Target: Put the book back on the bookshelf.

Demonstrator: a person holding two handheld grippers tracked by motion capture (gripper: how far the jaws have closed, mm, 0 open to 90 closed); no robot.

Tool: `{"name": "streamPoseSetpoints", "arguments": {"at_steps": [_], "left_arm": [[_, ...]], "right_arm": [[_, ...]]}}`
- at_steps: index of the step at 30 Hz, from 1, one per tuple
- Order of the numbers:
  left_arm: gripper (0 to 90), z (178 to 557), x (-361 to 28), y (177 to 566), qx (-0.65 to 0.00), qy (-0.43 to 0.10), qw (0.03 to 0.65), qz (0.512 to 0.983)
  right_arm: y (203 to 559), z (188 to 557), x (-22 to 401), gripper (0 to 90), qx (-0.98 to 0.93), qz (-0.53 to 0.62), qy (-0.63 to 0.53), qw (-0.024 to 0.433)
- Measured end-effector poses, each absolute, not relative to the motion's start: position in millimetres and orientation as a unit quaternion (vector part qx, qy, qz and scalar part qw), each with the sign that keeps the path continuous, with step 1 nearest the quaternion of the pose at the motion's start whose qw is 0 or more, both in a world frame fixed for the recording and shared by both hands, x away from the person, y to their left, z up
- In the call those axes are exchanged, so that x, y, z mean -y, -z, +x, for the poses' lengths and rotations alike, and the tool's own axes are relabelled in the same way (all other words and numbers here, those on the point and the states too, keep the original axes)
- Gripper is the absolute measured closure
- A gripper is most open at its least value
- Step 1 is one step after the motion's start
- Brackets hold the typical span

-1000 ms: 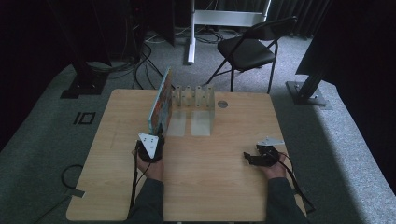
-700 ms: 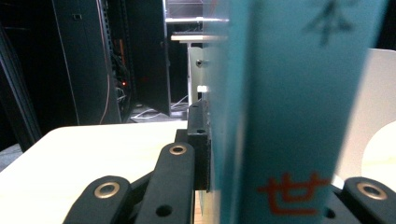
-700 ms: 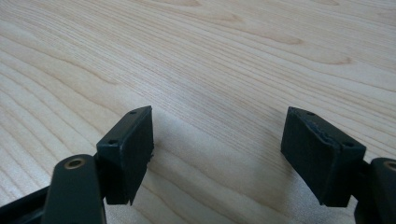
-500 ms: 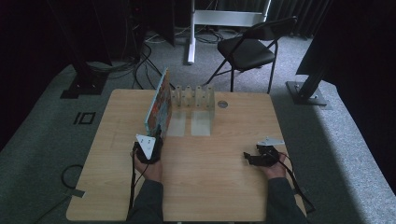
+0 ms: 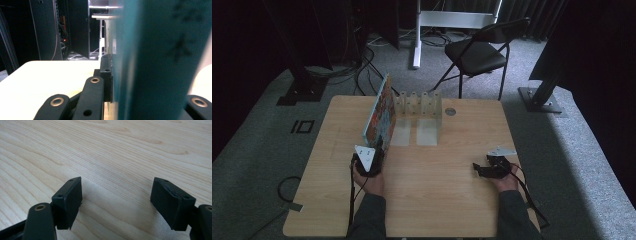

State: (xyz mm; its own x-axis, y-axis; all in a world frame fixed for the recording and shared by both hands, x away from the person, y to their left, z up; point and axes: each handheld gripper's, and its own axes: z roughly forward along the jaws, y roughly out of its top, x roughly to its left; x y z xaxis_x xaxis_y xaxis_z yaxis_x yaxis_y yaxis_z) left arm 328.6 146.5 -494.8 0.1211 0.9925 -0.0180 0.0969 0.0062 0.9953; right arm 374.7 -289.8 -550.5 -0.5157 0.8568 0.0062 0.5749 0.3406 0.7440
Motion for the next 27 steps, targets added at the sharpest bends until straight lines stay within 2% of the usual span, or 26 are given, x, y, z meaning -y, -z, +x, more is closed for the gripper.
{"name": "streamPoseSetpoints", "arguments": {"at_steps": [22, 27], "left_arm": [[78.1, 329.4, -152.9, 495.5, -0.49, -0.441, 0.505, 0.557], [73.5, 330.0, -153.7, 495.7, -0.489, -0.441, 0.506, 0.556]], "right_arm": [[550.5, 374.7, 289.8, 25.2, -0.794, 0.451, -0.356, 0.198], [550.5, 374.7, 289.8, 25.2, -0.794, 0.45, -0.356, 0.198]]}}
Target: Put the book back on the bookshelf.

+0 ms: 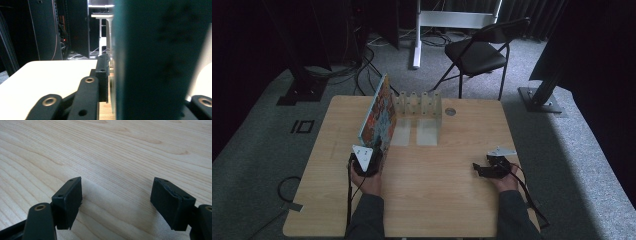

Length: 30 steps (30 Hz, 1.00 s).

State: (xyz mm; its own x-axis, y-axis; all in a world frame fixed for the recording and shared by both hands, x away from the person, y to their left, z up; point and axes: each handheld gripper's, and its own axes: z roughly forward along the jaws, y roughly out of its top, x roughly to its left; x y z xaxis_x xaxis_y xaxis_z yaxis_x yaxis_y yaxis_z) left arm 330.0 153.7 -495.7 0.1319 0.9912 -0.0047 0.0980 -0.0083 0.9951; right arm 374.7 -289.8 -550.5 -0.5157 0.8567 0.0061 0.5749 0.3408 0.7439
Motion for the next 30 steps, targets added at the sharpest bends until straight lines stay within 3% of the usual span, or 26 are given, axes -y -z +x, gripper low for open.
{"name": "streamPoseSetpoints", "arguments": {"at_steps": [8, 30], "left_arm": [[62.9, 329.0, -155.4, 496.4, -0.483, -0.433, 0.516, 0.559], [51.1, 318.9, -169.7, 489.3, -0.468, -0.388, 0.528, 0.593]], "right_arm": [[550.5, 374.7, 289.8, 25.2, -0.794, 0.45, -0.356, 0.198], [550.5, 374.7, 289.8, 25.2, -0.795, 0.45, -0.355, 0.198]]}}
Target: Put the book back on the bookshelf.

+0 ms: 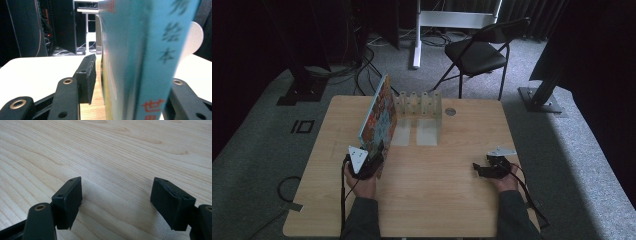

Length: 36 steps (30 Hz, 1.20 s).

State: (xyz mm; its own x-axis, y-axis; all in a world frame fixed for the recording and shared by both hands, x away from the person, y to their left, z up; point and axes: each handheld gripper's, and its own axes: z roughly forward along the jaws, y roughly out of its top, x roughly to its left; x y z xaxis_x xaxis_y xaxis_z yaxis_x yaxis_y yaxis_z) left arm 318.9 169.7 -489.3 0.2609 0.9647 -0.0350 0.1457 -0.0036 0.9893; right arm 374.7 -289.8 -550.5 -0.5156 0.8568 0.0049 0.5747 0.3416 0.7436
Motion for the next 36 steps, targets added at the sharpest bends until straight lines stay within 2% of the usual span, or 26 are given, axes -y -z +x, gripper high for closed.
{"name": "streamPoseSetpoints", "arguments": {"at_steps": [15, 29, 36], "left_arm": [[48.2, 308.5, -173.9, 482.4, -0.437, -0.363, 0.517, 0.64], [48.2, 299.6, -180.5, 483.2, -0.423, -0.347, 0.517, 0.659], [47.4, 295.1, -187.8, 483.5, -0.418, -0.32, 0.527, 0.667]], "right_arm": [[550.5, 374.7, 289.7, 25.2, -0.795, 0.45, -0.355, 0.198], [550.5, 374.7, 289.7, 25.2, -0.795, 0.45, -0.355, 0.198], [550.5, 374.7, 289.7, 25.2, -0.795, 0.45, -0.355, 0.199]]}}
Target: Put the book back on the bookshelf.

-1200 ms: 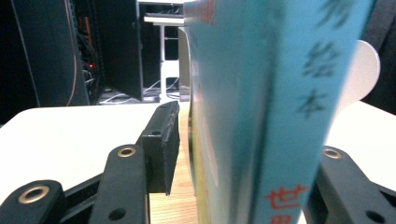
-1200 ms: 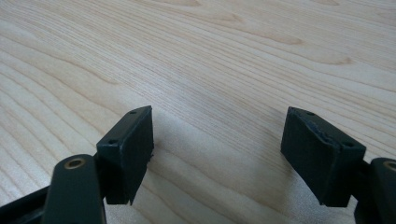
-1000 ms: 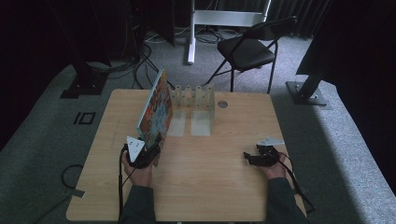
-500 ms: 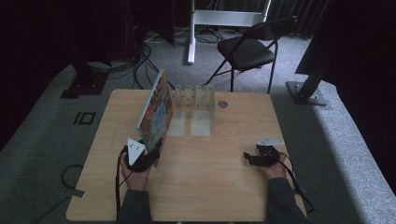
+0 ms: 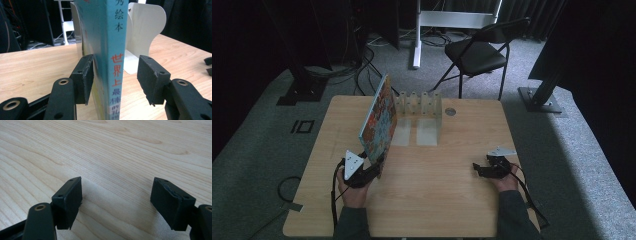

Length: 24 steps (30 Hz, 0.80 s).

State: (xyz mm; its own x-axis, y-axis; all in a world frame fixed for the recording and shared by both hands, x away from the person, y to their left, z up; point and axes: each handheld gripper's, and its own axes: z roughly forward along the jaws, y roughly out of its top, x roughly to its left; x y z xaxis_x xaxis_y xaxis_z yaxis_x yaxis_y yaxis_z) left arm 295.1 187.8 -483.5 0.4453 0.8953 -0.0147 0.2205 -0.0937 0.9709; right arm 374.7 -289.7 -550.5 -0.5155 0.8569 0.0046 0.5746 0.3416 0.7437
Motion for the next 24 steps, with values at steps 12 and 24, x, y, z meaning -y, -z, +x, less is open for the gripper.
{"name": "streamPoseSetpoints", "arguments": {"at_steps": [12, 24], "left_arm": [[47.6, 286.6, -191.9, 488.9, -0.412, -0.31, 0.508, 0.69], [50.9, 277.4, -197.9, 496.1, -0.418, -0.322, 0.492, 0.693]], "right_arm": [[550.5, 374.7, 289.7, 25.2, -0.795, 0.45, -0.355, 0.199], [550.5, 374.7, 289.7, 25.2, -0.795, 0.45, -0.355, 0.199]]}}
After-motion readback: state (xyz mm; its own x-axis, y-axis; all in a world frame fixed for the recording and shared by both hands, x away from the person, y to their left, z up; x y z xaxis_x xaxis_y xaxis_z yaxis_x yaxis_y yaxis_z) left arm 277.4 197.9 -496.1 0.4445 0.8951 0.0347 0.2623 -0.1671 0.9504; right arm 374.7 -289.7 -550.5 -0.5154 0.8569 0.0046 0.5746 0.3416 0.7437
